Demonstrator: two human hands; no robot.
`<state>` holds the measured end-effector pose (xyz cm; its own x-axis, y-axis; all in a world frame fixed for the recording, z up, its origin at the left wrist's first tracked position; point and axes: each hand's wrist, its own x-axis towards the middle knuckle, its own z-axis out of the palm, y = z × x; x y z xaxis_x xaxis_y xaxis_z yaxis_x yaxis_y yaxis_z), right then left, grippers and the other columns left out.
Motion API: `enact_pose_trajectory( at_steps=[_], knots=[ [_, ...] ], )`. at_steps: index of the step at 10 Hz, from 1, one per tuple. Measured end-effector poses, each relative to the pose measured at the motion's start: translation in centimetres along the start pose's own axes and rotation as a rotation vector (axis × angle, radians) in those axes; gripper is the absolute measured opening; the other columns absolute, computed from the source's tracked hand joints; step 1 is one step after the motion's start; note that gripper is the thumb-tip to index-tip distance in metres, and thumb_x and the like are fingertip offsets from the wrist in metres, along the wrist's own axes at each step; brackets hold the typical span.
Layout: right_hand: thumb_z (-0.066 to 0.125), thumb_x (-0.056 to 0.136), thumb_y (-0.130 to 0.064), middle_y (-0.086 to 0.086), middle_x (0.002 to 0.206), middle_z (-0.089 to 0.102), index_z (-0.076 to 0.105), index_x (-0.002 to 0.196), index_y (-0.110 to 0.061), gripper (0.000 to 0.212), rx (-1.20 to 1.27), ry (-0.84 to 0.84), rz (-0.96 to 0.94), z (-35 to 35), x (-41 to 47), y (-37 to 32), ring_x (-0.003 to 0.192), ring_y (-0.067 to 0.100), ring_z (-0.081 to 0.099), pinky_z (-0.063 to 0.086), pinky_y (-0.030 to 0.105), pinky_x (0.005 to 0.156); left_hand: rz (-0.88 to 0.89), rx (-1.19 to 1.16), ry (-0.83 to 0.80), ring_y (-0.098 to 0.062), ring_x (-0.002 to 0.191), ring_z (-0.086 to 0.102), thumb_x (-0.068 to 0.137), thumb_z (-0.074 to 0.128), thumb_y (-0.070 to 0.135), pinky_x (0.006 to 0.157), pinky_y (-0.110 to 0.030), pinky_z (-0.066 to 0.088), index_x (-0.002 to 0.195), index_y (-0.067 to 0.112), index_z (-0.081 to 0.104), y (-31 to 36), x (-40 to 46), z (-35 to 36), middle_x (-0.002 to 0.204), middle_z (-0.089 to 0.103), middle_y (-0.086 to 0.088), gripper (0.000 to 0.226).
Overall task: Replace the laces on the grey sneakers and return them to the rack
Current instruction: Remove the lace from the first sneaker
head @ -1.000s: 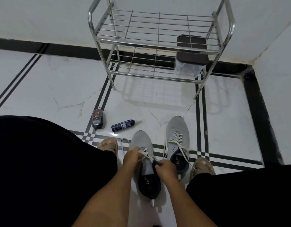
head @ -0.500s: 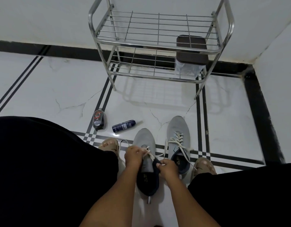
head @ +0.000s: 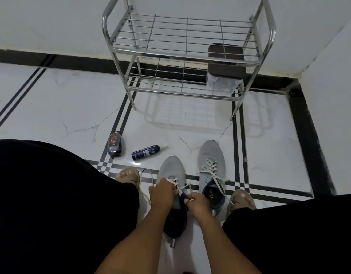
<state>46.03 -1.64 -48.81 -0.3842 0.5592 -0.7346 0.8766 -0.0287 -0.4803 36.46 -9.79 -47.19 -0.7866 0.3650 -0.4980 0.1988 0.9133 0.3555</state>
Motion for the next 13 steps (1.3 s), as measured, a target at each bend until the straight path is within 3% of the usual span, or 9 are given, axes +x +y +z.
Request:
enact_pose_trajectory(
  at_steps=[2,3,4,5,6,9,10,12,13],
  knots=[
    [0.066,0.082,-0.023,0.011,0.079,0.070,0.069,0.074,-0.012,0.014,0.041,0.026,0.036,-0.2,0.6,0.3,0.082,0.030,0.067,0.059,0.046,0.076,-0.769,-1.836,0.180,-0.021,0.060,0.052,0.091,0.037,0.008,0.063,-0.034,0.049,0.067,0.011,0.049,-1.5,1.8,-2.9,0.061,0.054,-0.006,0.028],
    [0.066,0.082,-0.025,0.009,0.081,0.070,0.068,0.076,-0.013,0.014,0.021,0.014,0.042,0.0,0.7,0.3,0.083,0.030,0.067,0.059,0.046,0.076,-0.697,-1.411,0.046,-0.017,0.052,0.047,0.096,0.037,0.020,0.051,-0.025,0.045,0.078,0.009,0.045,-0.7,2.1,-4.1,0.062,0.049,-0.005,0.023],
    [0.065,0.080,-0.027,0.008,0.082,0.071,0.069,0.078,-0.014,0.013,-0.015,-0.001,0.027,0.2,0.7,0.2,0.084,0.029,0.067,0.059,0.044,0.076,-0.016,-0.228,-0.138,-0.026,0.088,0.061,0.090,0.054,0.033,0.071,-0.029,0.041,0.113,0.015,0.041,-0.1,1.5,-2.0,0.098,0.060,-0.003,0.032],
    [0.064,0.081,-0.026,0.007,0.084,0.071,0.069,0.081,-0.013,0.015,-0.049,0.002,0.004,-0.1,0.2,-0.2,0.084,0.028,0.067,0.058,0.041,0.077,0.126,0.139,-0.065,-0.027,0.105,0.060,0.094,0.046,0.033,0.085,-0.035,0.039,0.124,0.022,0.047,0.1,0.5,-0.4,0.113,0.060,-0.003,0.031],
    [0.064,0.082,-0.026,0.006,0.083,0.071,0.069,0.080,-0.014,0.014,-0.048,-0.001,0.005,-0.1,0.1,-0.2,0.083,0.027,0.067,0.059,0.041,0.077,0.140,0.256,0.008,-0.025,0.102,0.061,0.095,0.046,0.031,0.088,-0.035,0.040,0.113,0.024,0.063,-0.2,0.2,-0.1,0.111,0.058,-0.002,0.026],
    [0.060,0.081,-0.015,0.005,0.068,0.055,0.043,0.053,-0.016,0.032,-0.034,0.025,0.032,-0.9,-0.3,-0.6,0.074,0.026,0.059,0.058,0.043,0.078,-0.643,-0.787,0.067,-0.038,0.113,0.056,0.094,0.056,0.025,0.098,-0.045,0.046,0.118,0.000,0.059,-2.9,2.5,-1.8,0.123,0.058,-0.021,0.035],
    [0.056,0.075,-0.011,0.003,0.059,0.046,0.039,0.052,-0.015,0.028,-0.132,-0.028,0.010,-1.7,-0.6,-1.7,0.066,0.024,0.051,0.050,0.030,0.062,-0.588,-0.582,0.193,-0.043,0.122,0.046,0.085,0.068,0.030,0.096,-0.047,0.042,0.137,0.007,0.039,-1.5,1.1,-2.4,0.139,0.041,-0.020,0.064],
    [0.058,0.074,-0.009,0.009,0.068,0.053,0.045,0.055,-0.015,0.024,-0.315,-0.133,-0.072,-3.4,-0.2,-2.9,0.067,0.023,0.054,0.050,0.030,0.062,-0.197,0.027,0.074,-0.024,0.104,0.056,0.083,0.062,0.045,0.081,-0.033,0.047,0.105,0.021,0.066,-0.7,-2.1,0.1,0.112,0.059,-0.005,0.032],
    [0.064,0.075,-0.009,0.013,0.074,0.058,0.054,0.067,-0.011,0.013,-0.366,-0.228,-0.041,-4.0,-0.3,-3.3,0.069,0.025,0.061,0.054,0.034,0.064,-0.217,-0.200,-0.023,-0.022,0.096,0.062,0.088,0.061,0.031,0.074,-0.027,0.045,0.096,0.023,0.071,-0.9,-2.1,0.3,0.104,0.068,-0.003,0.015]
  ],
)
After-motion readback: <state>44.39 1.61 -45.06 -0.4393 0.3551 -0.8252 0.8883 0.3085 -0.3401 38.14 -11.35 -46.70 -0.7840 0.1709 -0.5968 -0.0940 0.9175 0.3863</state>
